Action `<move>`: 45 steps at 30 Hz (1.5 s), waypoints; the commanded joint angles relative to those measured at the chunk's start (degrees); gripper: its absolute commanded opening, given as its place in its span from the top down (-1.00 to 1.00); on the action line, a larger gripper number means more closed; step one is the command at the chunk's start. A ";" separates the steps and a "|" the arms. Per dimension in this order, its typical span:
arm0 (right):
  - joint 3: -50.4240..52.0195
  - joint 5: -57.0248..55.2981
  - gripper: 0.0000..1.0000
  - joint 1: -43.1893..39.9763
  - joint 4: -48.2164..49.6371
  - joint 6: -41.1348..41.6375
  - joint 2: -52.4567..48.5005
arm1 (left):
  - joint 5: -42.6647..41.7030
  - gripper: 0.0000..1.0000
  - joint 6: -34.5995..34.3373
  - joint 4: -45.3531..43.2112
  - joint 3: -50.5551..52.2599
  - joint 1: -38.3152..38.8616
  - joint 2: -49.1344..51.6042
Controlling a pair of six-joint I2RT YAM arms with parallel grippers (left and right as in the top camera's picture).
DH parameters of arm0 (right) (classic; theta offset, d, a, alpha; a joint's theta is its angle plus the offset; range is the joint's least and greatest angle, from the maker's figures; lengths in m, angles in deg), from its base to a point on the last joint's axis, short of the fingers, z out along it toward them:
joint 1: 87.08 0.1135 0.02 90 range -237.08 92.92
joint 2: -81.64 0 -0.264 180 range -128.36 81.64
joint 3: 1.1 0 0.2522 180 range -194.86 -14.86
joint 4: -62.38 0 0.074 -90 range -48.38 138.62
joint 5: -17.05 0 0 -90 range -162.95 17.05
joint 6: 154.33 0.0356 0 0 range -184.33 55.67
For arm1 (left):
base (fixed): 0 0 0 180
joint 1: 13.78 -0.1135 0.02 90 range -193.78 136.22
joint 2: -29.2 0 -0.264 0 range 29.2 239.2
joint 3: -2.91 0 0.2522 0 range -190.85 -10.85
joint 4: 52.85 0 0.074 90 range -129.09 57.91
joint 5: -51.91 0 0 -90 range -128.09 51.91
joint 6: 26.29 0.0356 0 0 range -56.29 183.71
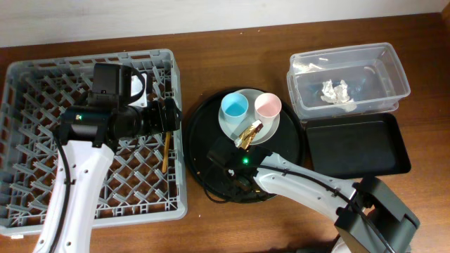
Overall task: Sort waste into correct bins and load items into the dishwasher rack
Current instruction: 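Reach the right gripper to the yellow bowl and grasp its rim, then tip the yellow bowl over the black tray to dump the scraps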
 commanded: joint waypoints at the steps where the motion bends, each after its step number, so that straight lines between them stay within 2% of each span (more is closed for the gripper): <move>1: 0.44 -0.52 0.66 0.22 -0.87 0.66 -0.57 | -0.63 -0.99 0.92 0.07 -0.04 -0.11 -0.24; 2: 0.44 -0.52 0.66 0.22 -0.94 0.66 -0.57 | -0.63 -0.99 0.92 0.07 -0.04 -0.11 -0.24; 3: 0.44 -0.50 0.74 0.22 -1.51 0.66 -0.57 | -0.63 -0.99 0.92 0.07 -0.04 -0.11 -0.24; 4: 0.44 -0.52 0.92 0.22 -1.81 0.66 -0.57 | -0.63 -0.99 0.92 0.04 -0.04 -0.11 -0.24; 7: -0.52 -0.52 0.92 0.20 -2.80 0.66 -0.37 | -0.63 -0.99 0.92 0.07 -0.04 -0.11 -0.24; 12: -13.35 -2.32 0.92 -1.29 -14.84 2.03 3.69 | -0.63 -0.99 0.92 0.07 -0.04 -0.11 -0.24; 15: -18.40 -2.23 0.92 -11.72 -21.33 1.95 6.29 | -0.63 -0.99 0.92 0.07 -0.04 -0.11 -0.24; 17: -18.38 -0.11 0.92 -23.06 -22.36 1.49 7.96 | -0.63 -0.99 0.92 0.07 -0.04 -0.11 -0.24; 20: -18.32 10.54 0.92 -41.92 -22.29 -4.13 8.28 | -0.63 -0.99 0.94 0.07 -0.04 -0.11 -0.24; 23: -18.32 20.17 0.92 -55.80 -21.70 -8.57 8.28 | -0.63 -0.99 0.92 0.07 -0.04 -0.11 -0.24; 25: -17.97 32.20 0.92 -68.35 -19.63 -12.61 8.28 | -0.63 -0.99 0.92 0.04 -0.04 -0.11 -0.24; 29: -15.98 42.29 0.92 -78.42 -16.02 -14.69 7.74 | -0.63 -0.99 0.92 0.04 -0.04 -0.11 -0.24; 35: -5.31 55.49 0.92 -85.59 -3.58 -13.25 7.69 | -0.63 -0.99 0.92 0.07 -0.04 -0.11 -0.24; 38: 2.36 63.47 0.92 -89.29 8.17 -10.38 7.63 | -0.63 -0.99 0.92 0.07 -0.04 -0.11 -0.24; 41: 11.30 68.43 0.92 -93.70 21.29 -2.64 7.63 | -0.63 -0.99 0.92 0.07 -0.04 -0.11 -0.24; 45: 16.87 73.81 0.92 -96.67 28.83 -0.81 7.63 | -0.63 -0.99 0.92 0.07 -0.04 -0.11 -0.24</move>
